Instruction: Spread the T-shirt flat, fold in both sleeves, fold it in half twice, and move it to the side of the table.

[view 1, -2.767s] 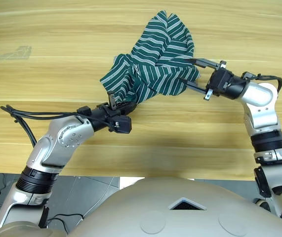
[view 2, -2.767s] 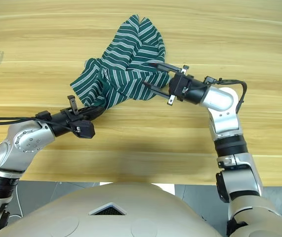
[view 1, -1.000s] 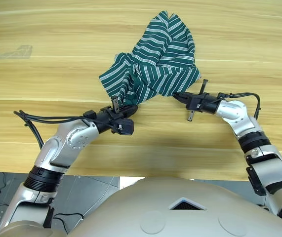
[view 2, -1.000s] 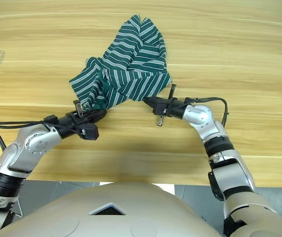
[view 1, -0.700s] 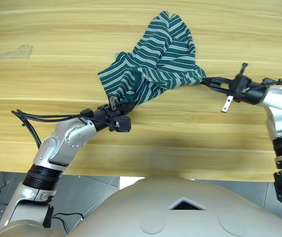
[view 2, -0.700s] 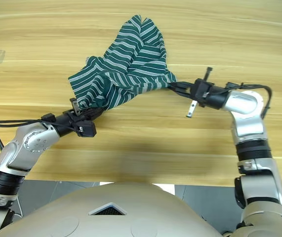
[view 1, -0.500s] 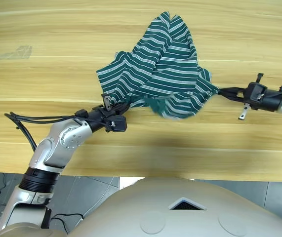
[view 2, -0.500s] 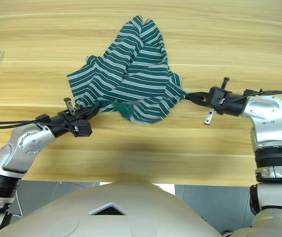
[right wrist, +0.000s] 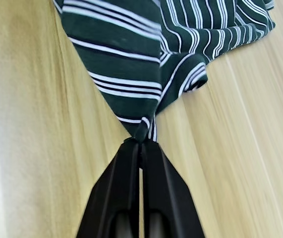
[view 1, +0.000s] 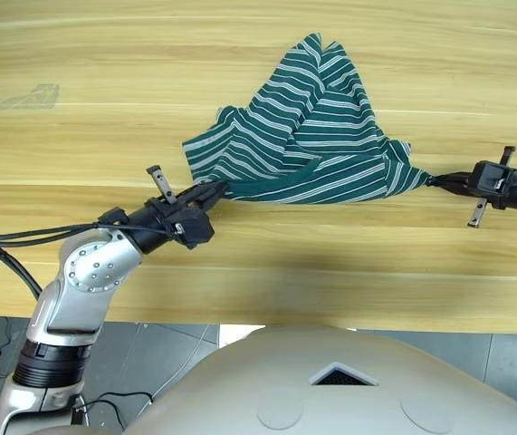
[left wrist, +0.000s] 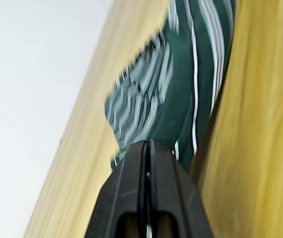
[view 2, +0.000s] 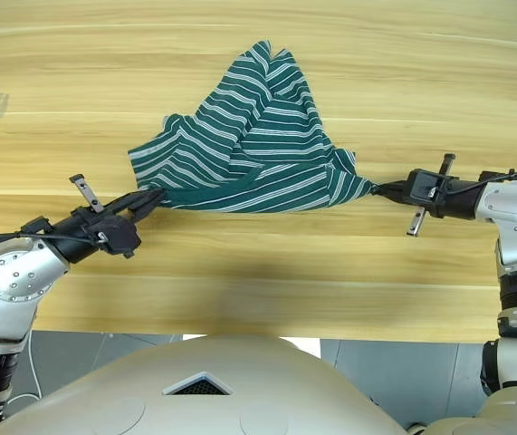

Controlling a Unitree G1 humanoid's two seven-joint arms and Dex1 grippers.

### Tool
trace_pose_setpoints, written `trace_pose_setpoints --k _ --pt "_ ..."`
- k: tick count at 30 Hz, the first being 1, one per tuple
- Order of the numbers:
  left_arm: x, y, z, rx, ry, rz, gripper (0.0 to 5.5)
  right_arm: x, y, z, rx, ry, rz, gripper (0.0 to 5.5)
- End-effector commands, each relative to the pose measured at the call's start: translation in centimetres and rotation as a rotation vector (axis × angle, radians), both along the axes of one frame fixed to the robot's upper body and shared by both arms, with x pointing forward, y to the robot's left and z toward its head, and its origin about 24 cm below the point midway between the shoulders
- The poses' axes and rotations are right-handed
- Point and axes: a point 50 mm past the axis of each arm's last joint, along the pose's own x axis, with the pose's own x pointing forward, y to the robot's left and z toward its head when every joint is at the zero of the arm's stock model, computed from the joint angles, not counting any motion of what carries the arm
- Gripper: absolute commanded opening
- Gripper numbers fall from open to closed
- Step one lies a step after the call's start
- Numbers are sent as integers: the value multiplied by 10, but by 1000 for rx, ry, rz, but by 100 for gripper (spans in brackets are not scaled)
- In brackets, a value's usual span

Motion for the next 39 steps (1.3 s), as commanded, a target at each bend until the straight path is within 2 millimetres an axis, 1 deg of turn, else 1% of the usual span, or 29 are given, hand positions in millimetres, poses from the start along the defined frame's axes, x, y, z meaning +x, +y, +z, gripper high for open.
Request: trace_pose_setpoints --k 1,4,5,6,7,8,10,13,17,18,19,20,21,23,24,25,26,27,28,30,32,35,37,39 --pt "-25 -16 -12 -10 119 -69 0 -5 12 13 141 71 40 3" --pt "-39 -25 -24 -12 199 -104 0 -4 15 19 183 109 45 3" --pt "-43 -27 -25 -5 218 -124 28 -4 15 19 183 120 40 0" --pt "-46 -28 -26 -2 231 -139 35 -4 13 19 179 130 34 26" --pt "-49 -29 -25 5 251 -156 53 -5 11 20 181 139 27 39" --pt "-51 -27 -25 23 269 -173 59 -5 9 21 187 147 20 50" --pt "-51 -23 -26 35 281 -170 95 -6 6 21 179 160 8 88" --pt "-50 -22 -25 10 311 -177 143 -7 -5 14 87 188 -23 142" --pt "-51 -15 -26 -27 387 -175 225 -7 -29 0 -157 190 -73 233" --pt "-51 -15 -23 -65 405 -180 237 -6 -32 -2 -191 183 -77 246" --pt "-52 -16 -19 -118 422 -188 258 -5 -32 -2 -186 171 -79 268" --pt "-52 -17 -10 -223 445 -201 275 -2 -28 0 -133 163 -83 287" --pt "-49 -17 6 -388 458 -215 295 -1 -25 4 -63 169 -86 308" --pt "-41 -12 37 -681 457 -246 297 2 -18 13 77 181 -81 339" --pt "-30 -3 53 -818 410 -230 297 6 -13 25 220 175 -82 361" --pt "-12 8 63 -906 331 -154 297 12 -6 42 402 158 -75 365" --pt "7 17 68 -941 245 -61 297 15 1 57 554 142 -48 365" --pt "27 23 67 -903 169 50 297 16 8 70 670 139 -11 365" --pt "49 23 59 -776 100 156 297 17 16 78 756 141 22 365" --pt "77 14 47 -605 35 239 297 21 33 86 848 170 73 365" --pt "101 -3 38 -469 8 228 297 26 54 82 869 220 97 365" --pt "137 -24 24 -270 -49 215 297 33 82 64 788 316 114 365" --pt "153 -33 13 -175 -57 201 297 39 94 53 736 365 124 365" --pt "167 -38 -3 -88 -54 209 297 39 106 44 693 436 151 365"
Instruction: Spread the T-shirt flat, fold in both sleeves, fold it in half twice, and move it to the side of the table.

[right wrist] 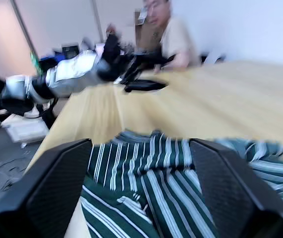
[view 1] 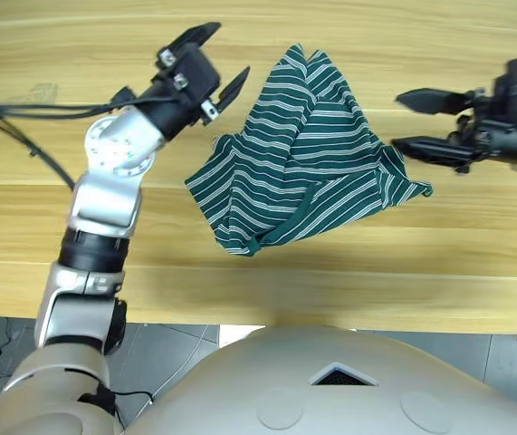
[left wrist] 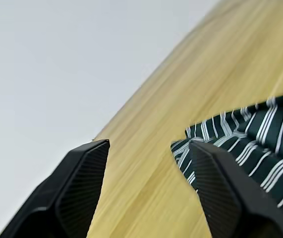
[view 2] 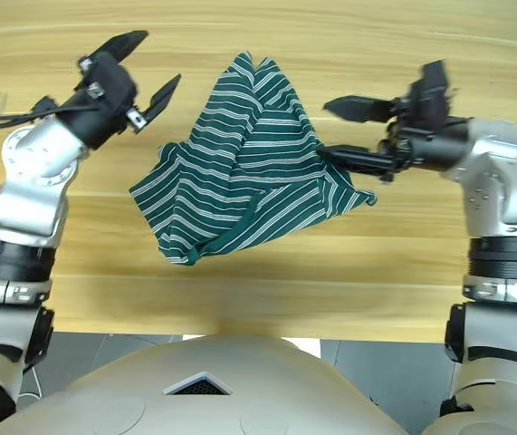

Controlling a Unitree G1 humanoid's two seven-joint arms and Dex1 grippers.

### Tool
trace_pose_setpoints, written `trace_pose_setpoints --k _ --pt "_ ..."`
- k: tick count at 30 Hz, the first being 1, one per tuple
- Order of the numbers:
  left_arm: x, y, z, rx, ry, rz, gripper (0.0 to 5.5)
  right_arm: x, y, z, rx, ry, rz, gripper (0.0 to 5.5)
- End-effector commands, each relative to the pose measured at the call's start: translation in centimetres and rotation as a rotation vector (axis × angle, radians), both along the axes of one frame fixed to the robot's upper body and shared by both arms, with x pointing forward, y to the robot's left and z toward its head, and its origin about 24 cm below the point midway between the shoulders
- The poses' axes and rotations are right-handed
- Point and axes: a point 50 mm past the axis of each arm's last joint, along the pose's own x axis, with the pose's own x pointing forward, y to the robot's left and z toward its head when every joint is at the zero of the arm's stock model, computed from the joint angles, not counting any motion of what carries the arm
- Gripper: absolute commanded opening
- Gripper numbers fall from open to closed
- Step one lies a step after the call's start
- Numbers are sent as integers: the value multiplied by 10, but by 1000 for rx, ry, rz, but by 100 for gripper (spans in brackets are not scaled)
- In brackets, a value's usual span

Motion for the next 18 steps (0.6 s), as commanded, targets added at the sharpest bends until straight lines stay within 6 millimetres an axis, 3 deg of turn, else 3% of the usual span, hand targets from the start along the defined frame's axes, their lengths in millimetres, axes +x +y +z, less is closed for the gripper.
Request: trace_pose_setpoints --k 1,5,10,17,18 --pt "23 -10 -24 140 17 3 297 5 19 -10 -70 67 89 365" --pt "28 -16 -37 158 20 -16 297 5 26 -17 -94 134 138 365" --pt "24 -15 -57 197 44 -23 297 10 20 -41 -178 214 95 365" --pt "20 -12 -61 175 31 -31 297 3 11 -65 -275 263 96 365" --pt "19 -13 -63 176 34 -34 297 2 11 -67 -287 262 107 346"
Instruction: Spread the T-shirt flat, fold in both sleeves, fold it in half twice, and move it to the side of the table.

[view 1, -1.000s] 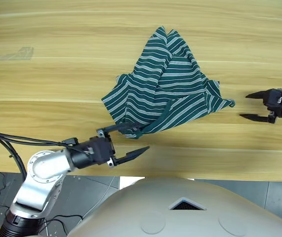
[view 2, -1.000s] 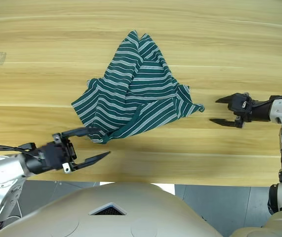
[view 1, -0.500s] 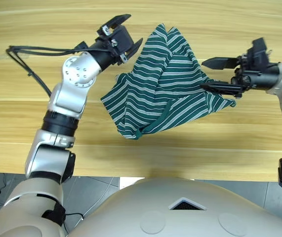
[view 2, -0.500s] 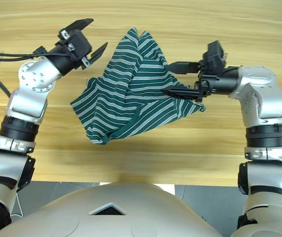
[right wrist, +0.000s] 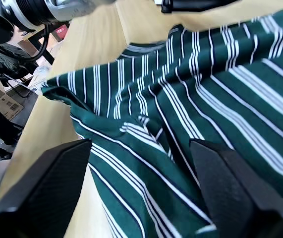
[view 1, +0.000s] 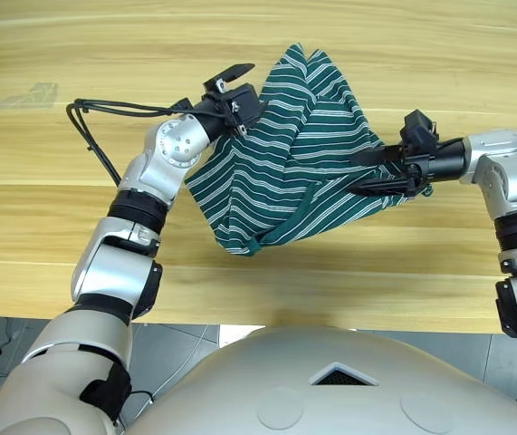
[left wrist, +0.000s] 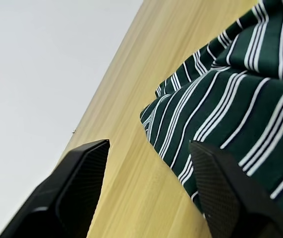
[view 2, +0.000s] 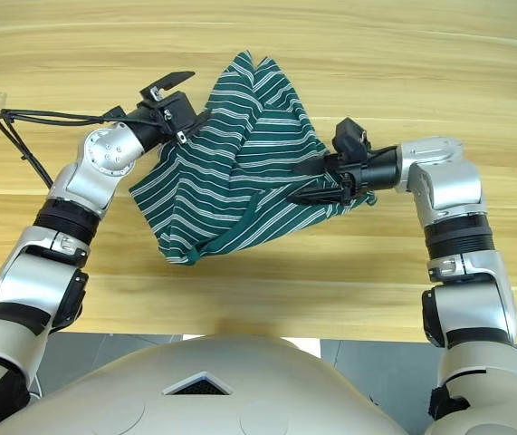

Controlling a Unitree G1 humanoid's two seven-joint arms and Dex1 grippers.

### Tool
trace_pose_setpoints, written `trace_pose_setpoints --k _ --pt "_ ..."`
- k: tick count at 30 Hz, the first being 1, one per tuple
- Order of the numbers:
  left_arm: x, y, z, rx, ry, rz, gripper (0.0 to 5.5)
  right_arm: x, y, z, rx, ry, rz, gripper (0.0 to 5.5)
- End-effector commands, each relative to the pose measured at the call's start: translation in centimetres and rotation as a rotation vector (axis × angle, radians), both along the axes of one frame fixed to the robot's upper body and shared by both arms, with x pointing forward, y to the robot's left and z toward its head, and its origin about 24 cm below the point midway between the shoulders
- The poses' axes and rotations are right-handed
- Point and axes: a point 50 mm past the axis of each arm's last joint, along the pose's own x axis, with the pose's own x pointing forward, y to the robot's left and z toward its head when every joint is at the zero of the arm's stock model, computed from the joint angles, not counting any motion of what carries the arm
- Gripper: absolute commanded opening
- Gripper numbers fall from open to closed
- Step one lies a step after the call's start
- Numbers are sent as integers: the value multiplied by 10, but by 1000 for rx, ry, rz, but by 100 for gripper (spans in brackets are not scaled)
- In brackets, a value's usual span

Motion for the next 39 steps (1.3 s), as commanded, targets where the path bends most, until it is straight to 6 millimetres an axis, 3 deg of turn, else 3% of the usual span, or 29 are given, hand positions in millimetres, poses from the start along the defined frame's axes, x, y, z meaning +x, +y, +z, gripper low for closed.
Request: trace_pose_setpoints --k 1,6,11,18,24,31,35,39 --pt "-3 1 -7 13 17 -1 297 -5 -4 -7 -60 -20 43 331" --pt "-6 3 -14 14 29 15 297 -13 -5 -15 -107 -22 93 236" --pt "-5 11 -23 31 60 55 297 -21 -4 -9 -84 -16 132 129" --pt "-7 16 -34 33 84 88 297 -44 -4 -18 -113 24 207 3" --pt "-11 21 -39 28 98 105 297 -69 -22 -30 -219 47 266 3" --pt "-14 28 -44 28 113 121 297 -68 -41 -12 -215 18 229 3" --pt "-16 28 -47 29 120 126 297 -70 -42 -14 -204 23 218 3" --pt "-16 27 -47 32 119 124 297 -73 -40 -13 -180 57 238 80"
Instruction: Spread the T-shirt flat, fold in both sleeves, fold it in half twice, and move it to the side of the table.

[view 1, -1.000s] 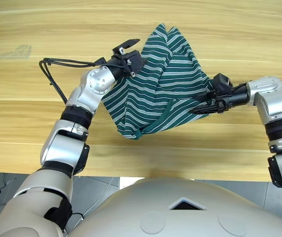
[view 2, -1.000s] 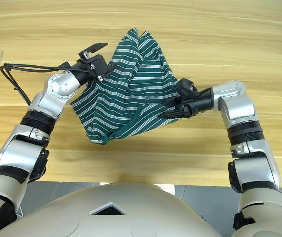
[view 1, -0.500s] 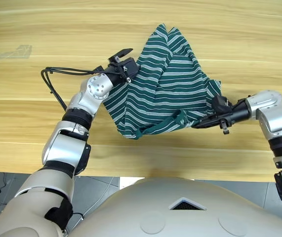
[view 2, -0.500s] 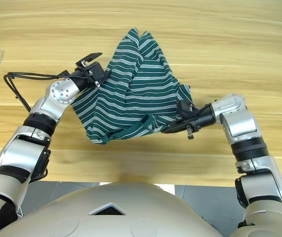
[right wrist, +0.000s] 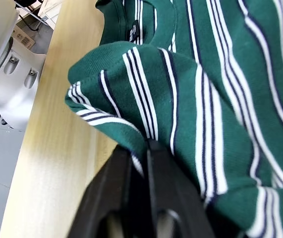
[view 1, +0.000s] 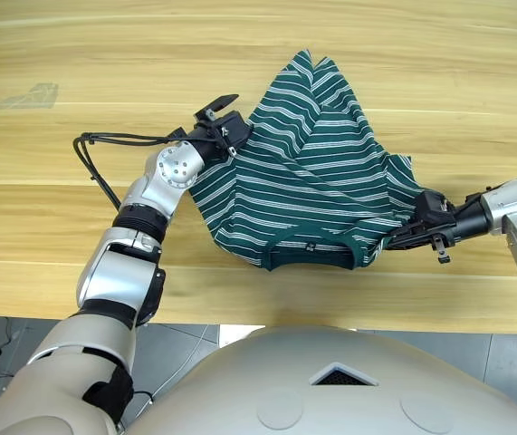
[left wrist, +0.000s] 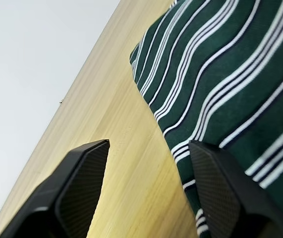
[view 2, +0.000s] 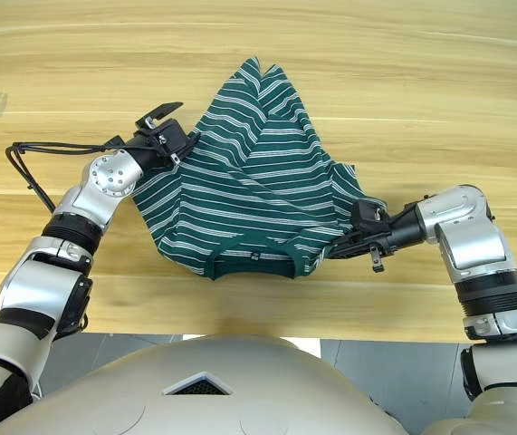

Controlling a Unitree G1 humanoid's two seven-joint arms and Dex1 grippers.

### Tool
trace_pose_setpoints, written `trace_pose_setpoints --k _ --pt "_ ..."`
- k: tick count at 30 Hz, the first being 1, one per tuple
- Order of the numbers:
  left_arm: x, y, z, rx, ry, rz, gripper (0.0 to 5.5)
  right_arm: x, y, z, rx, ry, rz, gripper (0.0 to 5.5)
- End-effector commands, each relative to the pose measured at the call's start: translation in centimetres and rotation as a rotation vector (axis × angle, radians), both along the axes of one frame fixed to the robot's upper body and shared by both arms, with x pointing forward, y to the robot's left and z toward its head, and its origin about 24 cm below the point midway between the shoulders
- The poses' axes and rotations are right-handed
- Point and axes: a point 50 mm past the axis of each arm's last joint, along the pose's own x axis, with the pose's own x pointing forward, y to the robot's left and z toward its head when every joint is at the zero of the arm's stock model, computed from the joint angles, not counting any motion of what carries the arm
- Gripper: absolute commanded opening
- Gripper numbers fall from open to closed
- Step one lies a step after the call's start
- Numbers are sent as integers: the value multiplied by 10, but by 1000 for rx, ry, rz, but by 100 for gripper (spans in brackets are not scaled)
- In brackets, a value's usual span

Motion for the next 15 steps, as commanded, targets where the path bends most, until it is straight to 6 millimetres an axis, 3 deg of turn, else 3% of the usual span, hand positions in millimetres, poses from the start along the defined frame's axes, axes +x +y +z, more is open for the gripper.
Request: trace_pose_setpoints --k 1,9,13,15 --pt "-3 6 -6 24 24 12 297 -2 1 6 31 33 20 98" --pt "-14 21 -7 -6 15 40 297 -9 4 11 105 130 -20 260" --pt "-14 33 4 -40 -19 75 297 3 23 39 348 189 -96 336" --pt "-11 39 12 -55 -39 98 297 19 34 55 461 141 -155 373"
